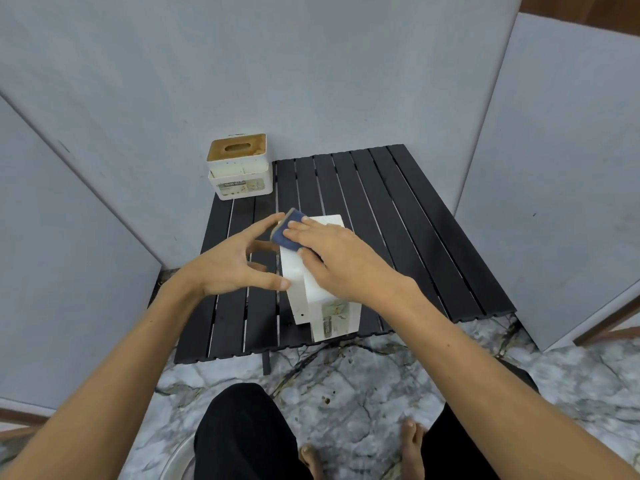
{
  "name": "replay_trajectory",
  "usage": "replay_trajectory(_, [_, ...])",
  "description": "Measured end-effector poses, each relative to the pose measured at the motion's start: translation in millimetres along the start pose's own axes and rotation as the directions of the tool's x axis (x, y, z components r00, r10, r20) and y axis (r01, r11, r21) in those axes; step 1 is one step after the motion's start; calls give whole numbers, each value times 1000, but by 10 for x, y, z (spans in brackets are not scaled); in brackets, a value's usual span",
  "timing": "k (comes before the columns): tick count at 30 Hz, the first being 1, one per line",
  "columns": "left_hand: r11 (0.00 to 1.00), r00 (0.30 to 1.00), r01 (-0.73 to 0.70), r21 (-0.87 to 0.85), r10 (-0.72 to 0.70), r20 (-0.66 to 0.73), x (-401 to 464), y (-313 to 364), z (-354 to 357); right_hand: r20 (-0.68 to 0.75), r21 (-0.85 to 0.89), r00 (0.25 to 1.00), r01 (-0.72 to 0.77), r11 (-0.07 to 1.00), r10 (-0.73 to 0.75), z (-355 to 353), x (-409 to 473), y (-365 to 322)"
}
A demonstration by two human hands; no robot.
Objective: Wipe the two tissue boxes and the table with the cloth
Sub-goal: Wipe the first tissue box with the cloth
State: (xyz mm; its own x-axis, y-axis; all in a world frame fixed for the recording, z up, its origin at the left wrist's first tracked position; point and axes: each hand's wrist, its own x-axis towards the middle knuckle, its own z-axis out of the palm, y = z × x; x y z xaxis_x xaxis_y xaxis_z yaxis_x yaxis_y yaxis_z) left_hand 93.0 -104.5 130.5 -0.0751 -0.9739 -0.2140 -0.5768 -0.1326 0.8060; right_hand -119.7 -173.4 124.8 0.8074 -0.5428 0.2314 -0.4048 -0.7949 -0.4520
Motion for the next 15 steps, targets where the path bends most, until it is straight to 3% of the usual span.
replay_trajectory(9, [1000, 998, -24, 8, 24, -50, 9, 18, 40, -35, -8, 993, -116, 993, 116, -81, 155, 84])
replay_trajectory(15, [999, 999, -26, -27, 25, -37, 4, -11, 104, -39, -60, 997, -69, 996, 66, 45, -212, -128])
